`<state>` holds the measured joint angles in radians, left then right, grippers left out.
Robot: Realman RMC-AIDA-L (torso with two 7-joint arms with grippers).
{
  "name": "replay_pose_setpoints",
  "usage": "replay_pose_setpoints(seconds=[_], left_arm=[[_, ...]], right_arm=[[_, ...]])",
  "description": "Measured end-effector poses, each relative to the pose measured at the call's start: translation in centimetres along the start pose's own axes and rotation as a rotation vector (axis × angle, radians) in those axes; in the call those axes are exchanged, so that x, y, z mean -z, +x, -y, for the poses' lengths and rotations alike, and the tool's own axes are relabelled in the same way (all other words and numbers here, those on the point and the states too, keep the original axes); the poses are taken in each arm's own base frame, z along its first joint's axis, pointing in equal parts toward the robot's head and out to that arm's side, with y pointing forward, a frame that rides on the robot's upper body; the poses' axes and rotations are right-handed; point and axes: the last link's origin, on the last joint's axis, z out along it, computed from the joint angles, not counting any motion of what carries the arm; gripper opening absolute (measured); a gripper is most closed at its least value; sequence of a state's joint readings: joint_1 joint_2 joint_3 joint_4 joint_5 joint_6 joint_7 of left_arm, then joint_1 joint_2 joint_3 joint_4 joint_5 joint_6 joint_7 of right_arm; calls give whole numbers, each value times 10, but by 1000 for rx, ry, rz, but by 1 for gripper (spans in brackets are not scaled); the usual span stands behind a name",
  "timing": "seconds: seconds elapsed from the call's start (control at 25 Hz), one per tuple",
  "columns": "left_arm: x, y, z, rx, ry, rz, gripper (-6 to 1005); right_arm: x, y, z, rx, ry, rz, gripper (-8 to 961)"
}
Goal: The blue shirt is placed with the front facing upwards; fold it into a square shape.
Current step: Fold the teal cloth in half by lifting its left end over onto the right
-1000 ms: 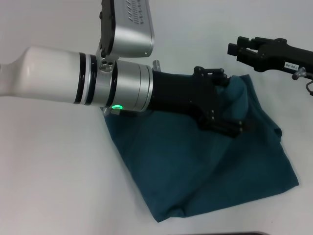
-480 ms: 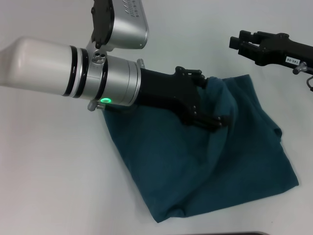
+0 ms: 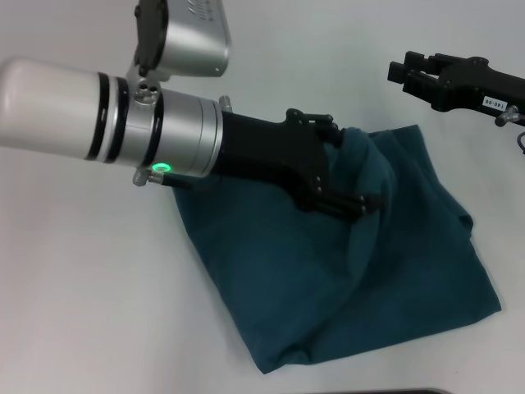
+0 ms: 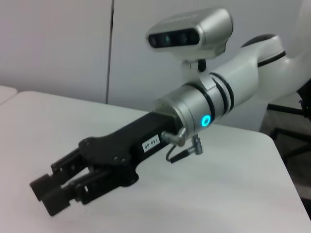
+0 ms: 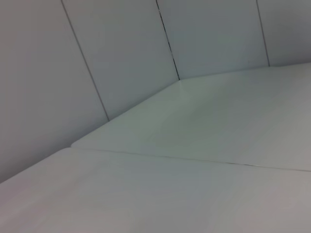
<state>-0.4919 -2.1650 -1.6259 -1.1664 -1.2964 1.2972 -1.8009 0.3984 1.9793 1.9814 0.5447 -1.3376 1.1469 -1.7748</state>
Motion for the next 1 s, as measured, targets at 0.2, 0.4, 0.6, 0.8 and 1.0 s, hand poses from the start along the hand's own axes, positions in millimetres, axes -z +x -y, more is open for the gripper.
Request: replay_pose_setpoints(seconds=[0.2, 0.4, 0.6, 0.8, 1.0], left_arm=[[5, 2, 3, -3, 28, -14, 906], [8, -1, 4, 3, 30, -7, 908], [6, -3, -4, -2, -17, 0, 908], [-4, -5, -14, -28, -66, 20, 907], [-11, -7, -20, -37, -89, 36, 908]], right_arm=[[1, -1, 0, 1, -4, 1, 393], [1, -3, 1, 2, -5, 1, 393], [0, -3, 1, 5, -4, -1, 393], [-1, -3, 2, 7, -2, -2, 393], [-3, 4, -5, 36, -38, -46, 392]])
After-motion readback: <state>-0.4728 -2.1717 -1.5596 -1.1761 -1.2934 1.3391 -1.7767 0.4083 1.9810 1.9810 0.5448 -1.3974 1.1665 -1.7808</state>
